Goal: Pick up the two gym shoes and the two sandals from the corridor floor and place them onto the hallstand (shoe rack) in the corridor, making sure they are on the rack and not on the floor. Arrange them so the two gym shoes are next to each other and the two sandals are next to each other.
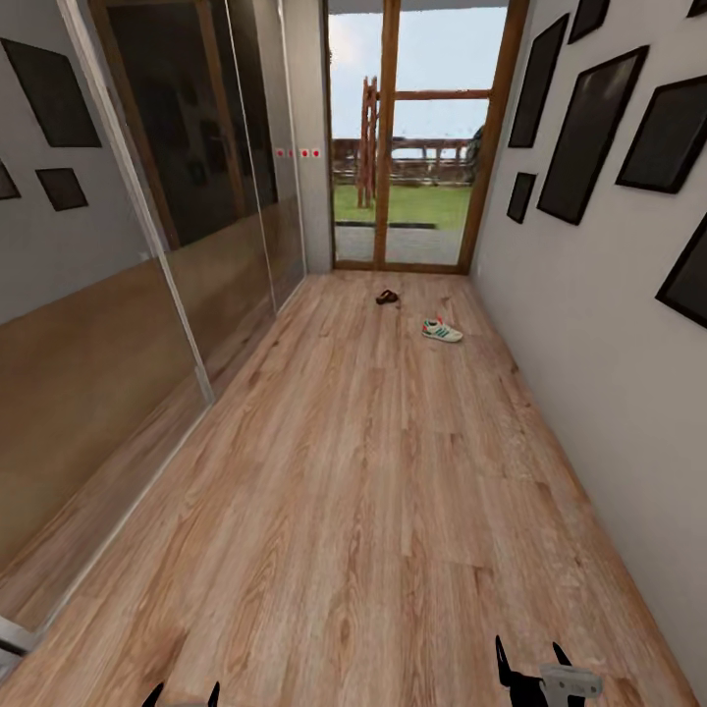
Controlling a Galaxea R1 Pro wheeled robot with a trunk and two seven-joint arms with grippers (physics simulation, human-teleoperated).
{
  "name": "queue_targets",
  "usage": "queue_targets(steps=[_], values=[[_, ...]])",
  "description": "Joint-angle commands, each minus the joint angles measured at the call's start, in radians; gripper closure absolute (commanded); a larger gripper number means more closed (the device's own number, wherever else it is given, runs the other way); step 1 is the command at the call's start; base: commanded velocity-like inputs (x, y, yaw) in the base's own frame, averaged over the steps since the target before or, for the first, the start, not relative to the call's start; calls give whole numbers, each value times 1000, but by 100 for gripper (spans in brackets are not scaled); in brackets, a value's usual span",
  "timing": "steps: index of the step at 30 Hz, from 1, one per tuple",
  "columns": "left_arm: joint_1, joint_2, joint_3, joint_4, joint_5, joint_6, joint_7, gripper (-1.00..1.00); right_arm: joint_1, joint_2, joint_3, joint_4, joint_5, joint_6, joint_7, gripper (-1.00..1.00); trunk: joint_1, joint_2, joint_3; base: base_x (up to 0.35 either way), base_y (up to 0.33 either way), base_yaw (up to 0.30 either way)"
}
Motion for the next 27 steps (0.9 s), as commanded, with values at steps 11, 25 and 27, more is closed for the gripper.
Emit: queue_targets(steps=[11,25,27], values=[[-1,-1,8,0,-4,-3,-8,-100,-1,0,-9,1,2,-3,9,-100,0,0,-1,339,-91,0],[-1,-1,8,0,-4,-3,-8,-100,-1,0,-9,1,2,-3,9,-100,0,0,-1,339,-42,0],[-1,-1,8,0,-4,-3,-8,-100,-1,0,-9,1,2,-3,9,-100,0,0,-1,339,-3,0]])
